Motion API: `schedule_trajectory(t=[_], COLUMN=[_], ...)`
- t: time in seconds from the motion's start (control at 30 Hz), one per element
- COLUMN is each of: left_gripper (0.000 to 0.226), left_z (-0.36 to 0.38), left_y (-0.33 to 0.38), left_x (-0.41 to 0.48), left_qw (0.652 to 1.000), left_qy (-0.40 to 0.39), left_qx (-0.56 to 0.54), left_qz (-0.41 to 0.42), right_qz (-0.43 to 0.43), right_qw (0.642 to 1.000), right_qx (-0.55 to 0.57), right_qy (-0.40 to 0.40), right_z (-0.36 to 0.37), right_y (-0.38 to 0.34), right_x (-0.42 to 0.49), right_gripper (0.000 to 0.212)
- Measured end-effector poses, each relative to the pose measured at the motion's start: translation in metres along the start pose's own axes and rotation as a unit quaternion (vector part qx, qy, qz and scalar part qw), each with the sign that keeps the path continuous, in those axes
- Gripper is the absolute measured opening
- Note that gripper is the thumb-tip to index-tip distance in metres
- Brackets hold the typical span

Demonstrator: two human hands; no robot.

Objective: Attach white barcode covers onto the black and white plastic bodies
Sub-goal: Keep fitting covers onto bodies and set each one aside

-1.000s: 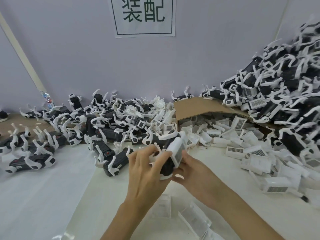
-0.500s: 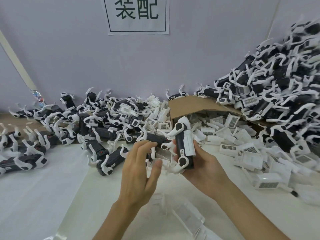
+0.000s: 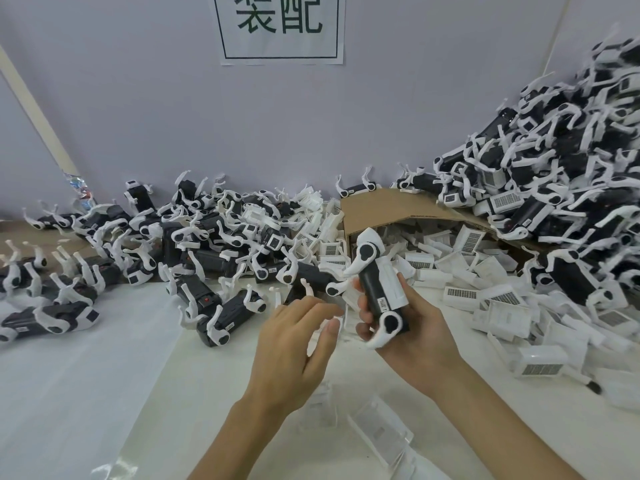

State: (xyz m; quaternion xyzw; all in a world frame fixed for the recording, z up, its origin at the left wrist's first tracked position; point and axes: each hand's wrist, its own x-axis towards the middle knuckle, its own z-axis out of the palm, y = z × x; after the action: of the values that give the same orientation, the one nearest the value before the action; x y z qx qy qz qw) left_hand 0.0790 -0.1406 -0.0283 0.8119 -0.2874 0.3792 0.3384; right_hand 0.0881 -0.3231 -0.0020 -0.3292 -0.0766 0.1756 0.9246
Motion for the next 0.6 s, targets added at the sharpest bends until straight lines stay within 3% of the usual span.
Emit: schedule_trajectory(t=[0.13,0.23,0.33,0.4,0.53,0.6], left_gripper=[0.045,0.032,0.026,0.036,0.034,0.024], left_z=[0.0,0.002,0.003,0.005,0.005,0.004], left_y=[0.004,0.012,0.015,0.011,0.007,0.006], left_x=[0.002,0.008,0.011,0.01,0.009,0.01], left_qw=[0.977,0.899,0.849,0.831,0.812,0.813], left_qy=[-0.116,-0.166,-0.139,-0.113,-0.07,-0.059], left_qx=[-0.104,-0.304,-0.392,-0.422,-0.447,-0.448], left_qz=[-0.145,-0.266,-0.327,-0.344,-0.368,-0.367], right_qz=[0.014,0.013,0.012,-0.01,-0.12,-0.148], right_qw=[0.999,0.993,0.973,0.961,0.915,0.899], right_qx=[-0.034,-0.117,-0.229,-0.274,-0.373,-0.401], right_qy=[0.01,0.022,-0.009,-0.018,0.091,0.098], right_z=[0.002,0.006,0.009,0.01,0.003,-0.002], right_y=[0.001,0.008,0.014,0.016,0.016,0.011], right_x=[0.0,0.001,-0.001,-0.001,0.005,0.005], right_gripper=[0.054,0.046,0.041,0.042,0.042,0.04])
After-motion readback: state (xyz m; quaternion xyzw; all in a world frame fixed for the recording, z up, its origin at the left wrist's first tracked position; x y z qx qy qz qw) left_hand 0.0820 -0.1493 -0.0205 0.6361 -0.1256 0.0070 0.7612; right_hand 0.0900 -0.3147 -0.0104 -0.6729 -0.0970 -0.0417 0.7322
